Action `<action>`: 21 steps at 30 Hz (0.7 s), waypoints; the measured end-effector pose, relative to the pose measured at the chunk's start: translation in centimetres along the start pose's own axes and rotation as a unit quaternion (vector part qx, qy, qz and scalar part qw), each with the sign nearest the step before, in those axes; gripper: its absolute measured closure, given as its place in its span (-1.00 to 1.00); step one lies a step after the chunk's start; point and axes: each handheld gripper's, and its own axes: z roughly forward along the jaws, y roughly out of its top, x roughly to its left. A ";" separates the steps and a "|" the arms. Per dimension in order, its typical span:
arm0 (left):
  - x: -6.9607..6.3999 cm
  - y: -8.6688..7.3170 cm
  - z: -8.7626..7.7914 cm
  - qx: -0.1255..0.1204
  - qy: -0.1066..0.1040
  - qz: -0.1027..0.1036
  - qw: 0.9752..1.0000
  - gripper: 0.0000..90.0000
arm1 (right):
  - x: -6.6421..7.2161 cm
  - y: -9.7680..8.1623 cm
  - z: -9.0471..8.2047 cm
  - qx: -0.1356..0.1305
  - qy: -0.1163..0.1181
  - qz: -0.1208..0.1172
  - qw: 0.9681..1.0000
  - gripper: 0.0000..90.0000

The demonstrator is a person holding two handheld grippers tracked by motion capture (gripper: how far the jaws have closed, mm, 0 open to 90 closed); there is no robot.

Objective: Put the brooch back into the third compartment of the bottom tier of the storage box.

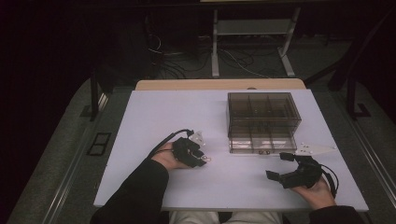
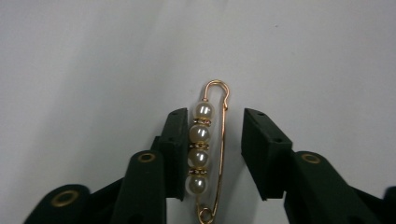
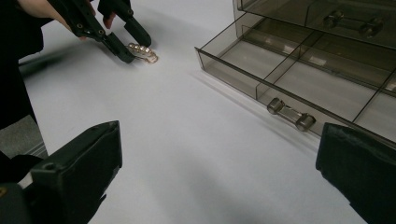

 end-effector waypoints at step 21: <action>0.2 0.1 0.0 0.001 -0.017 -0.005 1.000 0.75 | 0.0 0.0 0.0 -0.001 -0.003 -0.001 1.000 -1.00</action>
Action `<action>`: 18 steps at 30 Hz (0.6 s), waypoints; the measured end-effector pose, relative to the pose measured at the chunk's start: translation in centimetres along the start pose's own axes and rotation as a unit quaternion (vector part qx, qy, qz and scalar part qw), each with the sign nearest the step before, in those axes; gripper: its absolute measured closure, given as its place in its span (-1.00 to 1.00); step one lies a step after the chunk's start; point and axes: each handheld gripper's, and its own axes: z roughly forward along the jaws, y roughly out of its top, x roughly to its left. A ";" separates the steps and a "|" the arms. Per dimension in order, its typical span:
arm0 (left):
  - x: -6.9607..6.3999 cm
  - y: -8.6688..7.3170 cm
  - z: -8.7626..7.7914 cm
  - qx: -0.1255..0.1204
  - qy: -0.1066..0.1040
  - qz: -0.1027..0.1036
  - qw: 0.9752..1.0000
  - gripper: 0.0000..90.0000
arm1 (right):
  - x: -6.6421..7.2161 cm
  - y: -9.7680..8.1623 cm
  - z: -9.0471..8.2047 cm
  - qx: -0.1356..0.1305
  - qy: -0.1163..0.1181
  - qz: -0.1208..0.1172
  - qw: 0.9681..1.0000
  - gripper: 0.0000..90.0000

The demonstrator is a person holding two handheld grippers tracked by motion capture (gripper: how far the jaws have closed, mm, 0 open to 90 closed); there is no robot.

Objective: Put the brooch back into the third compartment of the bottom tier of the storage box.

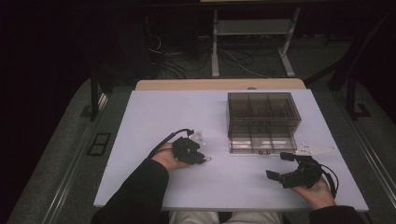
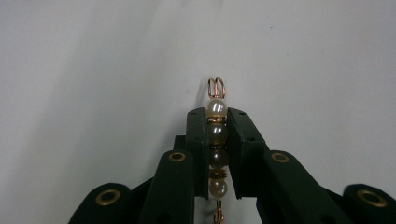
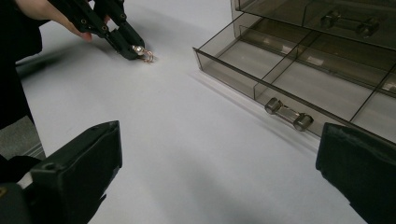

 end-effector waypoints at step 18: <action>-0.1 2.4 -1.4 -0.034 0.001 -0.004 0.999 0.74 | 0.0 -0.1 -0.1 -0.001 -0.001 0.000 1.000 -1.00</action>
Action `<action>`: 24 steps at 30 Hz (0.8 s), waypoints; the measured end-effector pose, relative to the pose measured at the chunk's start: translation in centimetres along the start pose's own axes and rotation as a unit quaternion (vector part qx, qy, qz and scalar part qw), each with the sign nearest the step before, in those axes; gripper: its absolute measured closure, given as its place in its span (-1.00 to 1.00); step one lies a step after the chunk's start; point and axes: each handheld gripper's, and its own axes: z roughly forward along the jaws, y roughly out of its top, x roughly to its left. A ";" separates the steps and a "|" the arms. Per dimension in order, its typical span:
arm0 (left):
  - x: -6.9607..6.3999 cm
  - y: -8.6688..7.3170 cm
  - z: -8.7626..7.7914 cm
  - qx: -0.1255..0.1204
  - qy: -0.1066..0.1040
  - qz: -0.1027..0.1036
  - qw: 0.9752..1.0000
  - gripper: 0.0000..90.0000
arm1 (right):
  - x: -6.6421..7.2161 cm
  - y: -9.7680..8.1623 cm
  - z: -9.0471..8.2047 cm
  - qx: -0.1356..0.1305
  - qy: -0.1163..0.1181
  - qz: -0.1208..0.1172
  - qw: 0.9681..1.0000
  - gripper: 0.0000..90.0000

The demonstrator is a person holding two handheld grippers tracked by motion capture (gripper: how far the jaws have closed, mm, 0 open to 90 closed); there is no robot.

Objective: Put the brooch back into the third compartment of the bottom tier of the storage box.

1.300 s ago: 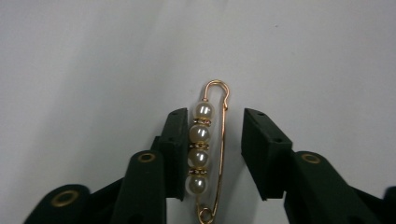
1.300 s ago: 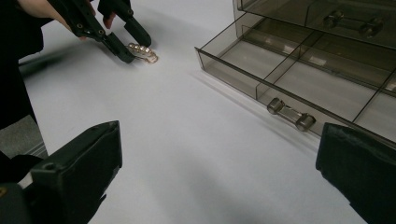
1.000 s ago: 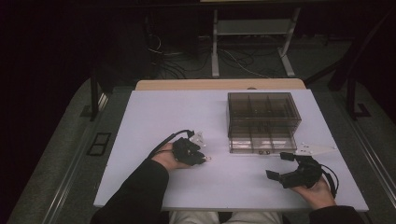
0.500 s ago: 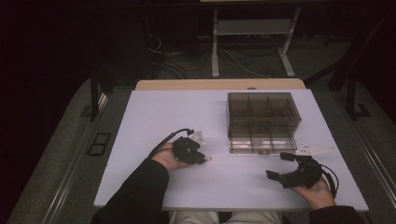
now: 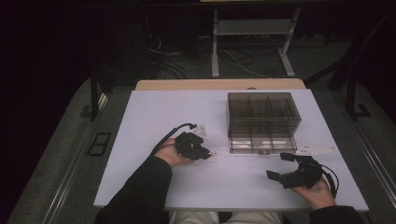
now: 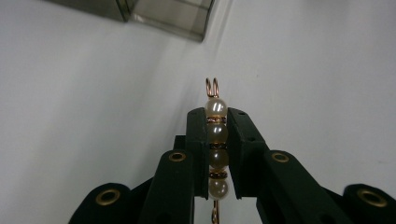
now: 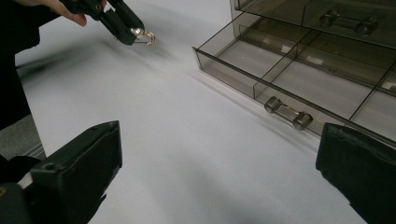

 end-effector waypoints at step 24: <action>0.4 4.2 -1.3 -0.045 0.006 0.017 0.999 0.74 | 0.0 0.0 0.0 0.003 0.003 0.000 1.000 -1.00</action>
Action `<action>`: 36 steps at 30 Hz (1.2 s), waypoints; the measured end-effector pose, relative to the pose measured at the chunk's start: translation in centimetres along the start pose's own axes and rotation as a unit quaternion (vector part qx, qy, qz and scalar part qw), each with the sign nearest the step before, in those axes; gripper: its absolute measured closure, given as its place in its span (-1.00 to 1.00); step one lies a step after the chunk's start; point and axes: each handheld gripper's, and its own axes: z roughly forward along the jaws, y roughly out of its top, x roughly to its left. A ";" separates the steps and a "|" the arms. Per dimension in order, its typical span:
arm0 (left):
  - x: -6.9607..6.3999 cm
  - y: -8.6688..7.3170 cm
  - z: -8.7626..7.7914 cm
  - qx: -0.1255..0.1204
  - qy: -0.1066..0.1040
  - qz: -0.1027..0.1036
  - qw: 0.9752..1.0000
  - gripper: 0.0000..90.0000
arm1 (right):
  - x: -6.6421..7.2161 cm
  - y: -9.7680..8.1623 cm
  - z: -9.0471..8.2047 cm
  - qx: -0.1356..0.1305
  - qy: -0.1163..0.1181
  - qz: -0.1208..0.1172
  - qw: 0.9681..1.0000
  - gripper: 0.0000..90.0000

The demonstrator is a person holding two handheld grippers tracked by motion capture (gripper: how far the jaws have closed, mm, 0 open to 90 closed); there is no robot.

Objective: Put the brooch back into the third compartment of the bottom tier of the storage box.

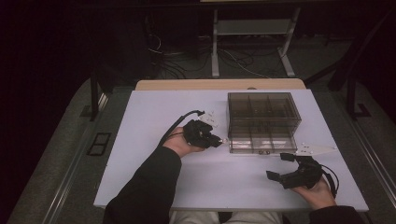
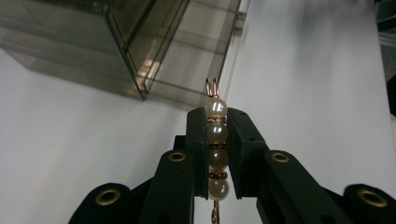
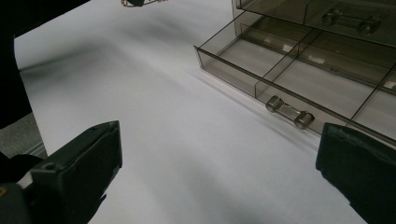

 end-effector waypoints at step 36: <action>0.2 5.3 0.6 -0.020 -0.014 0.028 0.999 0.74 | 0.0 0.0 0.0 -0.003 0.000 0.000 1.000 -1.00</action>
